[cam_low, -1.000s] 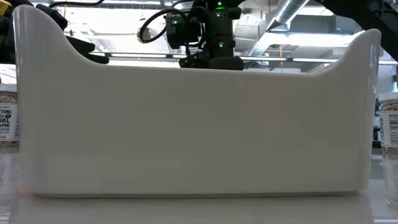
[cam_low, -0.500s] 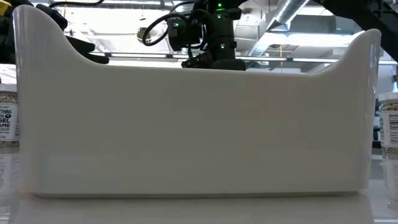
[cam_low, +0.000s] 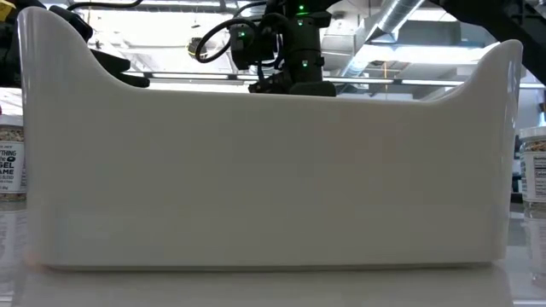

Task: Sort spices by type
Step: Put the red seasoning can into the black bin

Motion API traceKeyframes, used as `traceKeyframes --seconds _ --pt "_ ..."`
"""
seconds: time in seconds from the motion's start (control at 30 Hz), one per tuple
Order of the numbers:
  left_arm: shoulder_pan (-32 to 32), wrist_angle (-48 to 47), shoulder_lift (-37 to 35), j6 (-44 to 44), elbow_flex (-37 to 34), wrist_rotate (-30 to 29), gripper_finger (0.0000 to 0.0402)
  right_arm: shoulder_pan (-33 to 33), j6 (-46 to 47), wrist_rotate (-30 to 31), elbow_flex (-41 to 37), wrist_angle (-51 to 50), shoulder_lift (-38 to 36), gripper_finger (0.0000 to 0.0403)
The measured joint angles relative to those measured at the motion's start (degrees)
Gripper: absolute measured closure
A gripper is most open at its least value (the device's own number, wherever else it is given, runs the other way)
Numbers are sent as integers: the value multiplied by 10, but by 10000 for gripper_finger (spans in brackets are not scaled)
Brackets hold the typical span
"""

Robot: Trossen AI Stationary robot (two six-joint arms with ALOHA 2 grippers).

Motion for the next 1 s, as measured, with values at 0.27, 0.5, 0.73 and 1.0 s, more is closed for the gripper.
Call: traceKeyframes --seconds 0.27,0.5,0.73,1.0 --pt "0 0 0 0 0 0 120 0 4 0 0 -2 0 72" --pt "0 0 0 0 0 0 120 0 7 0 7 -8 0 9" --pt "0 0 0 0 0 0 120 2 30 0 82 -35 -1 17" --pt "0 0 0 0 0 0 120 13 88 0 91 -59 -54 16"
